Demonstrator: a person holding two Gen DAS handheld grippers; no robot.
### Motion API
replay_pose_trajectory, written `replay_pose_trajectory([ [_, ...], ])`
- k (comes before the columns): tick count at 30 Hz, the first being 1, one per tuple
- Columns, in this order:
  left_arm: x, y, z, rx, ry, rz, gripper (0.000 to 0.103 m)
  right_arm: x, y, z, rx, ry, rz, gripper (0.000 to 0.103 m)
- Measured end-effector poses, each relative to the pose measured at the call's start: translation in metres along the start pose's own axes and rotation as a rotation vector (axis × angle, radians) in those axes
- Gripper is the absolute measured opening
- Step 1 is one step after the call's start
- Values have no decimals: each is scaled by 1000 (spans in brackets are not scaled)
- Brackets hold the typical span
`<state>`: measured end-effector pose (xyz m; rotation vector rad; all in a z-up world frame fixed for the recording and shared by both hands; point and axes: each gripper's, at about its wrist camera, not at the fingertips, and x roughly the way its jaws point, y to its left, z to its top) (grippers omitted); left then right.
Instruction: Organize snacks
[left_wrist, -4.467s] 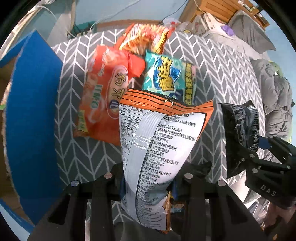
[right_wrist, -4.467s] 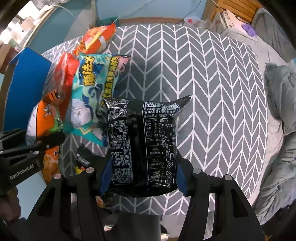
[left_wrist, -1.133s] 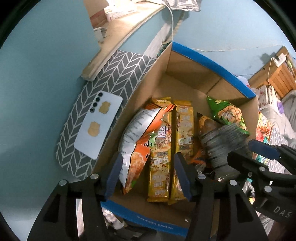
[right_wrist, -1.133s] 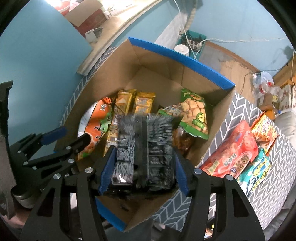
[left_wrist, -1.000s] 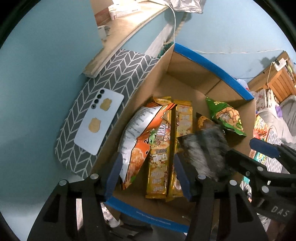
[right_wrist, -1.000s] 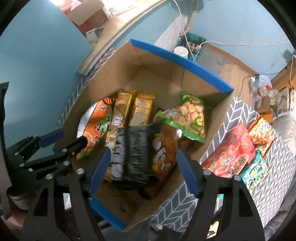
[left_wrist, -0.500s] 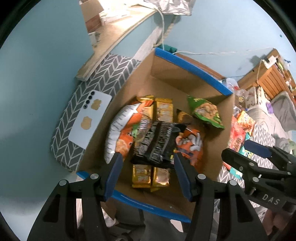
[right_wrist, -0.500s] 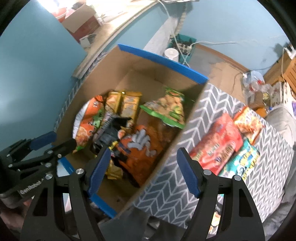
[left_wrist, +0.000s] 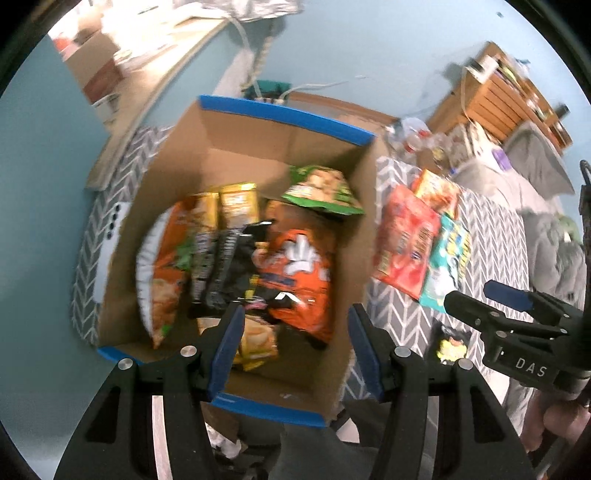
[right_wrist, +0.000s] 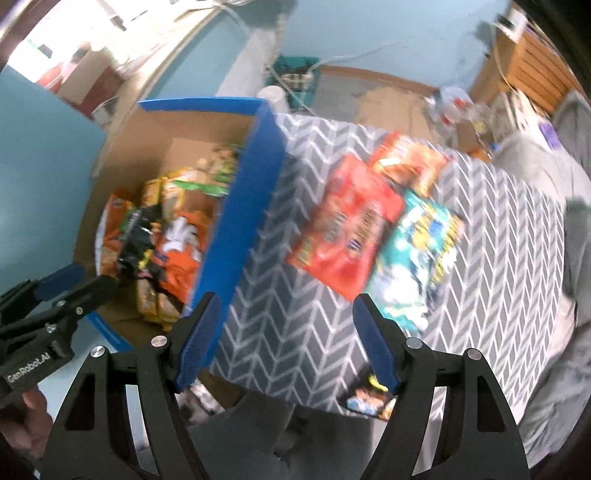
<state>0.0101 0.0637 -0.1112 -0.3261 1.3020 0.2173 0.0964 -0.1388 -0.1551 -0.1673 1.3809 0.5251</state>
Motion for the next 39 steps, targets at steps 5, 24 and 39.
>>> replay_pose_trajectory([
  [5,7,-33,-5,95,27,-28,59,0,-38,-28,98,18,-30,76],
  [24,48,-110,-27,310,100,-48,68,24,-124,-117,404,82,-44,83],
  [39,94,-125,-36,310,162,-16,70,74,-132,-125,471,98,-26,83],
])
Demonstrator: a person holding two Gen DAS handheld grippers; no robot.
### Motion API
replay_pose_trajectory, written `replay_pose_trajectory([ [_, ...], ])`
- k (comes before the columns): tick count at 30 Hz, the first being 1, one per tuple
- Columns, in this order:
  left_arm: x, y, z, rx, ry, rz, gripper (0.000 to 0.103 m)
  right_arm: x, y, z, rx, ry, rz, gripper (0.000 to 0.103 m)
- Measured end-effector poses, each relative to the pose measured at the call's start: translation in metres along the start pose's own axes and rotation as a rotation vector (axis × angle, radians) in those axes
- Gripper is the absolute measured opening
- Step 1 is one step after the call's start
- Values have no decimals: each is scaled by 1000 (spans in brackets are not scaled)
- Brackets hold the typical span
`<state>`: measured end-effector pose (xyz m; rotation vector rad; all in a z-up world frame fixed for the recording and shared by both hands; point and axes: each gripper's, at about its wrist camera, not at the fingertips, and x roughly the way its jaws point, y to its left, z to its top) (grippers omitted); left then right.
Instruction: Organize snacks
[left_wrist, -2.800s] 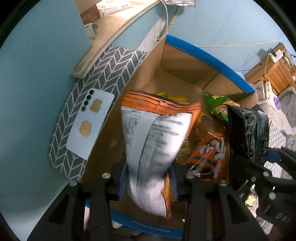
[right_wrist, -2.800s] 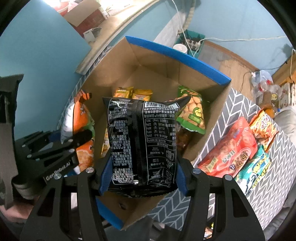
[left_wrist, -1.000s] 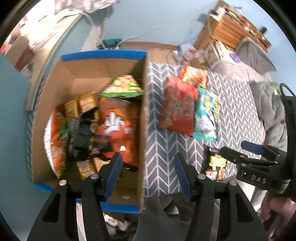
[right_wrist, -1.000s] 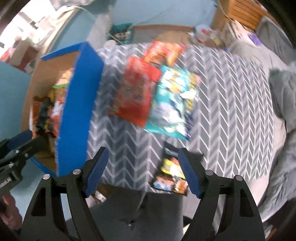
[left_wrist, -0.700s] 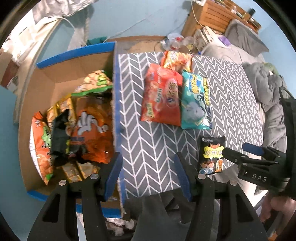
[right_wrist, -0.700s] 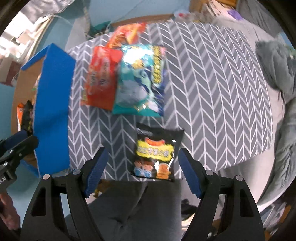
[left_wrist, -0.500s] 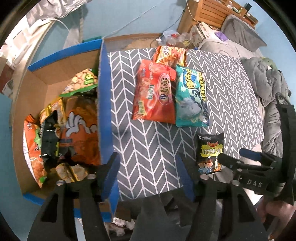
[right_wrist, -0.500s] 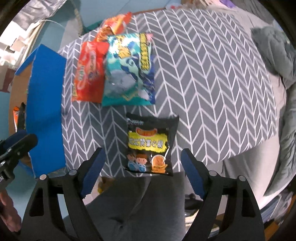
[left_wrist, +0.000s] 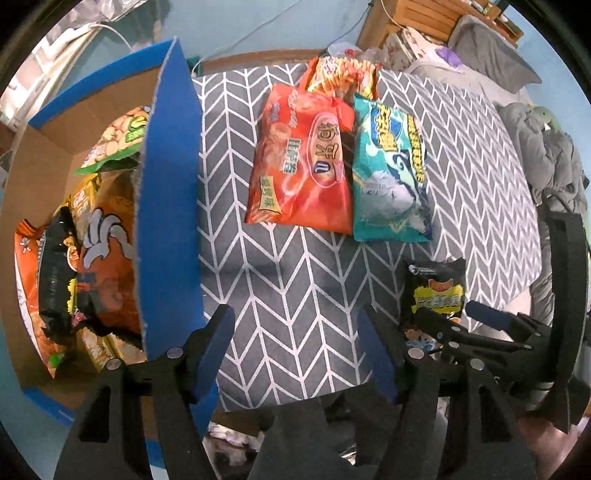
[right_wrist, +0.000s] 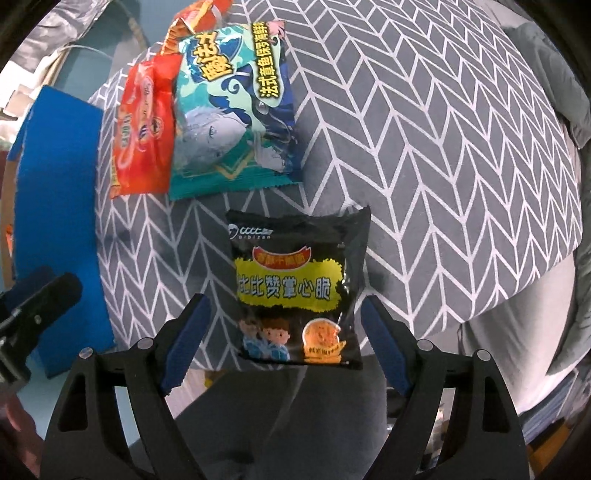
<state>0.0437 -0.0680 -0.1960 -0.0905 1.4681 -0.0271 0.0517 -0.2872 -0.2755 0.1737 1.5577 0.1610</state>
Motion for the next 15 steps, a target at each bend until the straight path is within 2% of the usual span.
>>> replay_pose_trajectory([
  [10,10,-7,5,17,2,25,72,34,13,8,-12,12,-83,83],
  [15,12,-10,11,14,3,25,72,51,32,8,-69,8,-140,83],
])
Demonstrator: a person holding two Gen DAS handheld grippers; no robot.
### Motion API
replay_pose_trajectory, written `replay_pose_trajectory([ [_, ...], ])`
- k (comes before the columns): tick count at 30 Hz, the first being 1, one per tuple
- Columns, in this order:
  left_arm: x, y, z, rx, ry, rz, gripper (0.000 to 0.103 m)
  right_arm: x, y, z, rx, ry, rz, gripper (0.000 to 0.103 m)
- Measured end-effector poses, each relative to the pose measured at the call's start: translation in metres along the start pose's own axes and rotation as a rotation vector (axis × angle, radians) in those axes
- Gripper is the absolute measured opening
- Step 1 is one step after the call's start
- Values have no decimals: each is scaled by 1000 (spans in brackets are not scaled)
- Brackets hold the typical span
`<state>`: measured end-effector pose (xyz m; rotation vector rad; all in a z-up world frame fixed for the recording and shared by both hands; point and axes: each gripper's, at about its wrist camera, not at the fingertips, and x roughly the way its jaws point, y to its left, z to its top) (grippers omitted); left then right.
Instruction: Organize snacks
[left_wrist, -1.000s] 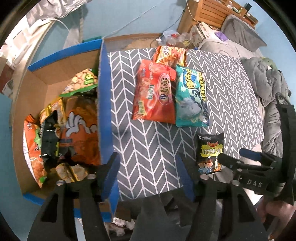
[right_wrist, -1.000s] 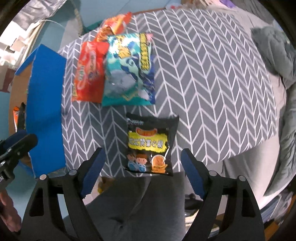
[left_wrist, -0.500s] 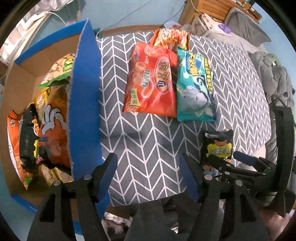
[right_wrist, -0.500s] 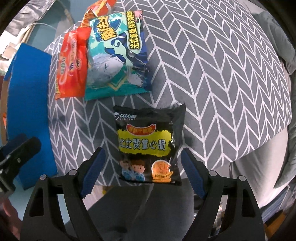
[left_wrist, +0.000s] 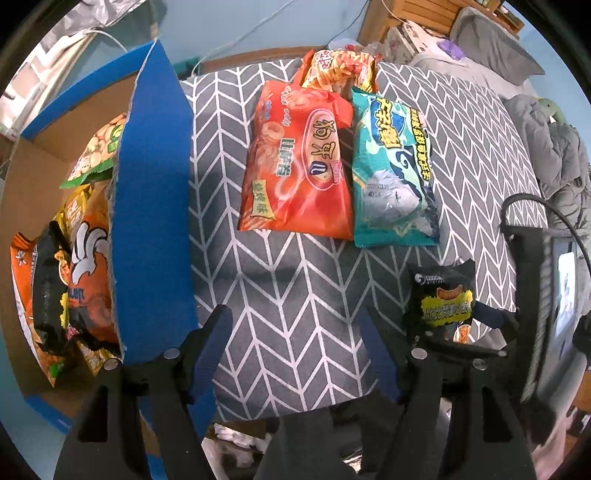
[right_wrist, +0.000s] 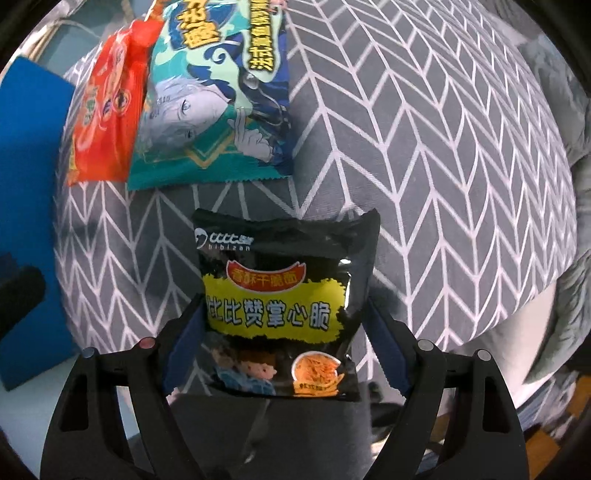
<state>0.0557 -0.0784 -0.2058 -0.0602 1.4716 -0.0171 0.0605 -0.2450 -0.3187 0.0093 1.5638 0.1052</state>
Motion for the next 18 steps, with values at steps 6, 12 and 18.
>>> replay_pose_trajectory([
  [6,4,-4,6,-11,10,-4,73,8,25,-5,-109,-8,-50,73],
  [12,7,-8,20,-43,-1,0,73,7,31,-6,-183,-35,-53,66],
  [18,7,-1,46,-92,-25,-3,74,2,11,3,-167,-44,-31,66],
])
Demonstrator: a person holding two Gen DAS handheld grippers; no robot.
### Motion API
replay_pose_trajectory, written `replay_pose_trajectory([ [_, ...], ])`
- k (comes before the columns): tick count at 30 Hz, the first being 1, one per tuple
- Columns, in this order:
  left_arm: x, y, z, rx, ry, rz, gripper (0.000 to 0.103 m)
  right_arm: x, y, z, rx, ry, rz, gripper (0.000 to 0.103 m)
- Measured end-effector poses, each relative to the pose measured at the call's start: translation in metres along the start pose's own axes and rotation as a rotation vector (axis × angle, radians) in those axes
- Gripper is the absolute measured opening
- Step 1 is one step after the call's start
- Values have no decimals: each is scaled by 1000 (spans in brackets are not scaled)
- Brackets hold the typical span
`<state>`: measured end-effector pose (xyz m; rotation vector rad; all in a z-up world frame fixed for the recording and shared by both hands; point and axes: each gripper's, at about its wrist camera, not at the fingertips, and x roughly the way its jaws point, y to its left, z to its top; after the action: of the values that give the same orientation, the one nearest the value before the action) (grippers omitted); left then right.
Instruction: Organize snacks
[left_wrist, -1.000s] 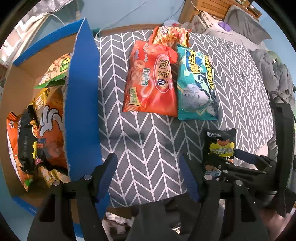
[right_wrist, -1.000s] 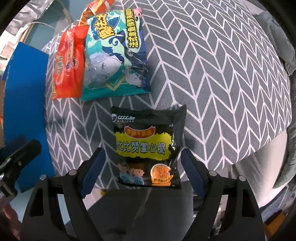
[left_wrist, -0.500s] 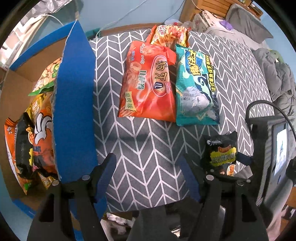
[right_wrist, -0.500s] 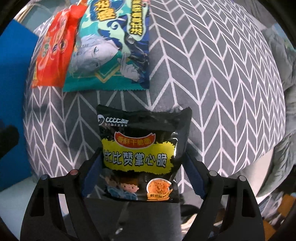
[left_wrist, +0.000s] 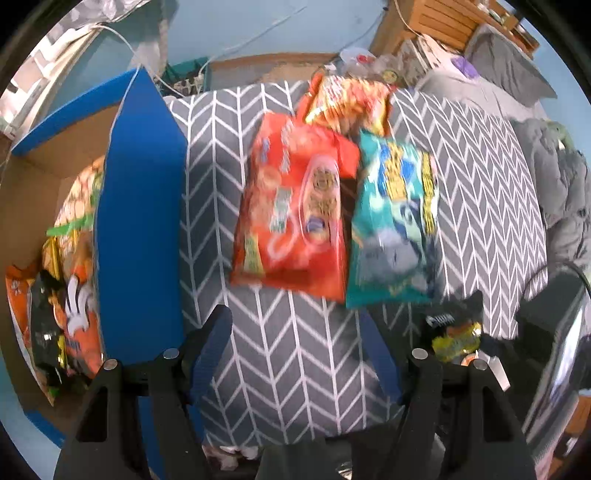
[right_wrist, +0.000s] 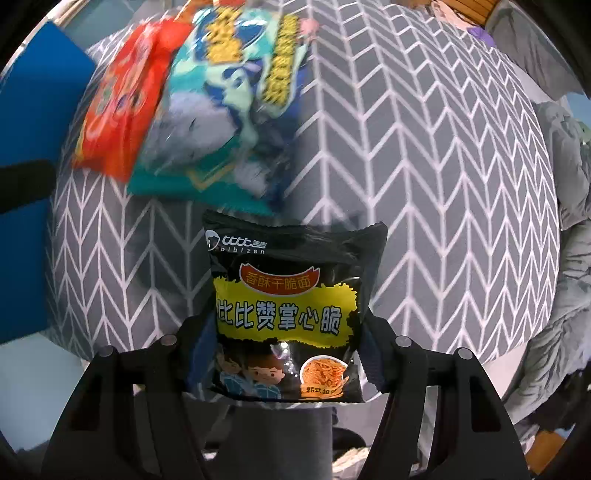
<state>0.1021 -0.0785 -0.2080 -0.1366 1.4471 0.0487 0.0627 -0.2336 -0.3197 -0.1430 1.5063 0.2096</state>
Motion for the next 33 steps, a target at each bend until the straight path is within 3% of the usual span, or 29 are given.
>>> replay_pose_trajectory([
  [12,26,17,56,-102,11,-2,77,-15,-24,49,8,-45,34,66],
  [15,28,18,64,-102,2,-47,77,-19,-33,64,5,-52,44,66],
  [17,28,12,67,-91,-10,-70,83,-17,-36,74,4,-55,47,66],
  [22,43,4,76,-50,6,-17,86,-17,-40,99,-2,-59,59,66],
  [33,78,18,91,-87,42,31,86,-49,-82,115,-5,-68,79,66],
])
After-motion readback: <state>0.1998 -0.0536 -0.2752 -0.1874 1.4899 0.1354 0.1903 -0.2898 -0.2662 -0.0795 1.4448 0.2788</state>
